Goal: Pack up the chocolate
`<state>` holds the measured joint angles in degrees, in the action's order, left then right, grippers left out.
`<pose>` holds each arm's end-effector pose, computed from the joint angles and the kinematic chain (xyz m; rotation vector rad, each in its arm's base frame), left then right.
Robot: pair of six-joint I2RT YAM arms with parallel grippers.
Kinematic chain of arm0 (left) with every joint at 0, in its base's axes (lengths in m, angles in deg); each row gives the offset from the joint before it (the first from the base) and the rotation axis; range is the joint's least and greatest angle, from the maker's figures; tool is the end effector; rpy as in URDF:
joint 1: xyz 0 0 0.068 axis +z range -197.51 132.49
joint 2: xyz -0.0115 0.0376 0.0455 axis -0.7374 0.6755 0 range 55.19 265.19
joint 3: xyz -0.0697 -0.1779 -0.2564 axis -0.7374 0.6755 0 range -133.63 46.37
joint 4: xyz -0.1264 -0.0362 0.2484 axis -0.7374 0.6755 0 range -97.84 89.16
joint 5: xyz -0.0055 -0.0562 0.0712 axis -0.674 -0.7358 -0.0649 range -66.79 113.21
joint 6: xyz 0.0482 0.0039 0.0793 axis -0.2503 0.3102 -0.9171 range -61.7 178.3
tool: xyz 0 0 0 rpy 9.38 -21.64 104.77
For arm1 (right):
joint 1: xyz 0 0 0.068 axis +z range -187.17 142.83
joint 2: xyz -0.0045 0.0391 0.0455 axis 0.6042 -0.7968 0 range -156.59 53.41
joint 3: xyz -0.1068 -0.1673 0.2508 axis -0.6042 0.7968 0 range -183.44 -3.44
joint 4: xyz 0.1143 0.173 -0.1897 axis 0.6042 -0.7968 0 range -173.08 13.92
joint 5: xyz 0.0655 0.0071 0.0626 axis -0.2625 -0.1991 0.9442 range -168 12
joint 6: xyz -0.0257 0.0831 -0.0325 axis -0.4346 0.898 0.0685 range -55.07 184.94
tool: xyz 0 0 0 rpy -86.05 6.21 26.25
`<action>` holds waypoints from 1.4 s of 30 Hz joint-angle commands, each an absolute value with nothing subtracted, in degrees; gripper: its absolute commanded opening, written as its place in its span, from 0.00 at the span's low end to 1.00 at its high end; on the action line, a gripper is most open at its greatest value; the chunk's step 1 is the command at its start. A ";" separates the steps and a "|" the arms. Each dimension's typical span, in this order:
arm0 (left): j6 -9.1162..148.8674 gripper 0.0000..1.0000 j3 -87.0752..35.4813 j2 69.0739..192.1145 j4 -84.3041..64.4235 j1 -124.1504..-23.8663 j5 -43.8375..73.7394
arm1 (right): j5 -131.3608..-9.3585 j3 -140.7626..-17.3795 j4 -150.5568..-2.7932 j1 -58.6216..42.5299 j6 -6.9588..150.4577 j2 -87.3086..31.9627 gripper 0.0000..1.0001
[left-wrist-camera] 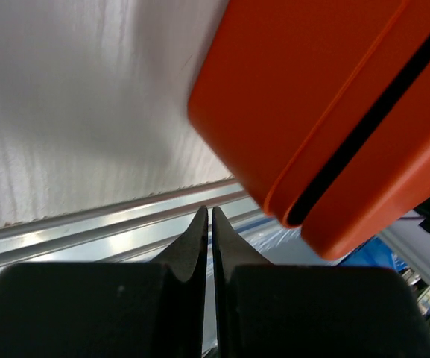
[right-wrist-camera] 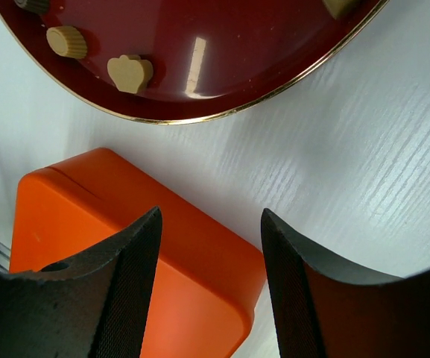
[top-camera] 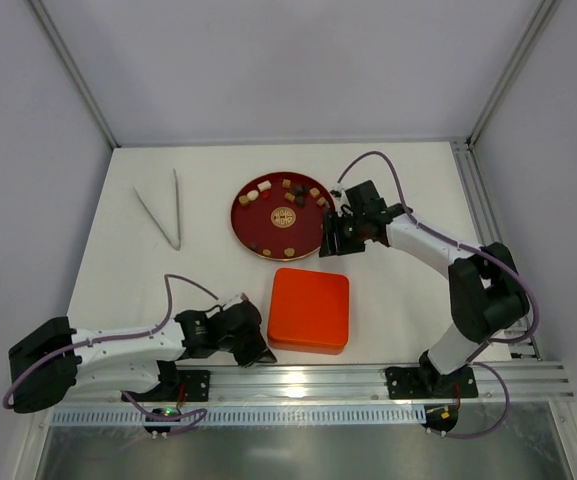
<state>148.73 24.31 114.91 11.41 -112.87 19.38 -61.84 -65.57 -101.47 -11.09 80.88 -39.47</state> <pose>0.0764 -0.1800 0.1364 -0.6132 2.8925 -0.8796 0.3318 0.1883 0.2131 -0.3439 2.5981 0.6329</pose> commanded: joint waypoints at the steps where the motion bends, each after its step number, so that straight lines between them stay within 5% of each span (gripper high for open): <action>1: 151.64 0.00 20.98 117.14 3.33 -113.16 25.75 | -62.09 -68.56 -100.95 -10.63 79.00 -41.50 0.58; 17: 151.02 0.01 20.27 120.75 0.60 -110.27 28.58 | -62.09 -63.21 -98.93 -8.87 81.37 -42.92 0.57; 42: 135.55 0.00 9.28 130.42 0.16 -92.60 14.78 | -64.81 -50.28 -93.66 -6.15 93.41 -31.84 0.57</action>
